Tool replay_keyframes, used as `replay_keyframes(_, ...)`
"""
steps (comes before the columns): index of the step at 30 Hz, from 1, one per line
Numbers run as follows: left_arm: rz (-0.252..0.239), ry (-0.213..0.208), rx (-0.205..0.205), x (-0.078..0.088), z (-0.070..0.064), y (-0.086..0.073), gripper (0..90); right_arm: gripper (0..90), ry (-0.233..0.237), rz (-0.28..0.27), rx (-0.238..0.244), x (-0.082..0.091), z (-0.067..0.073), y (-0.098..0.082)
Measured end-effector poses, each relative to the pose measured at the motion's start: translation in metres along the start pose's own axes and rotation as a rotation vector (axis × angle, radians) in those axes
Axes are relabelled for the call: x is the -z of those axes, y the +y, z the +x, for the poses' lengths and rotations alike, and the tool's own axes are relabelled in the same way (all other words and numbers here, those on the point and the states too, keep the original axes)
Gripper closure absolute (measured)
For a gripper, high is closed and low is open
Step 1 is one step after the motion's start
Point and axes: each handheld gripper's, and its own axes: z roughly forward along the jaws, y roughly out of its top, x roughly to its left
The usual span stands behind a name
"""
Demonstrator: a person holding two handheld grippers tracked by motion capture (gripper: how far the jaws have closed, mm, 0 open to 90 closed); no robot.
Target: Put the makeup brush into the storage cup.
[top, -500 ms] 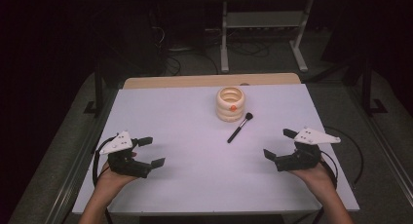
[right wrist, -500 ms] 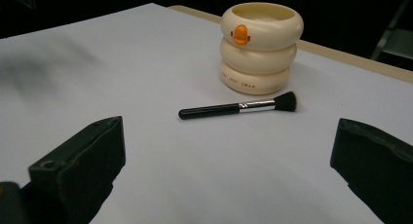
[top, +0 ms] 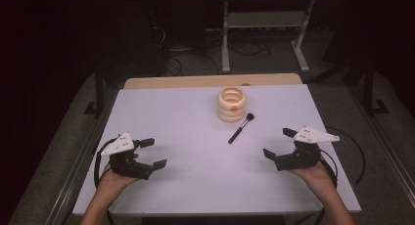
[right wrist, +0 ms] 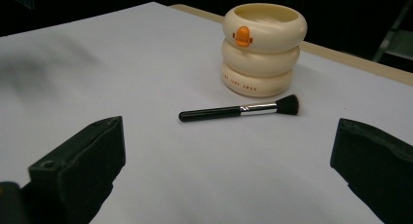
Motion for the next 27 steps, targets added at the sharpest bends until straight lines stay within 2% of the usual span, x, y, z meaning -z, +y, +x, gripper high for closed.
replay_keyframes(10, -0.001, -0.010, 0.008, -0.003, 0.000, 0.000, 9.8, 0.0, 0.009, 0.001, 0.019, -0.009, 0.001, 0.006)
replay_keyframes(15, -0.006, -0.010, 0.011, -0.002, -0.001, 0.001, 9.8, 0.0, 0.010, -0.012, -0.001, -0.012, -0.002, 0.008)
replay_keyframes(21, -0.013, -0.010, 0.019, 0.000, 0.000, 0.001, 9.8, 0.0, 0.004, -0.007, 0.005, -0.013, -0.002, 0.008)
replay_keyframes(25, -0.017, -0.013, 0.009, 0.000, 0.000, 0.002, 9.8, 0.0, 0.000, -0.019, 0.010, -0.013, -0.003, 0.010)
replay_keyframes(27, -0.018, -0.013, 0.014, 0.000, 0.000, 0.003, 9.8, 0.0, 0.004, -0.022, -0.004, -0.015, -0.003, 0.012)
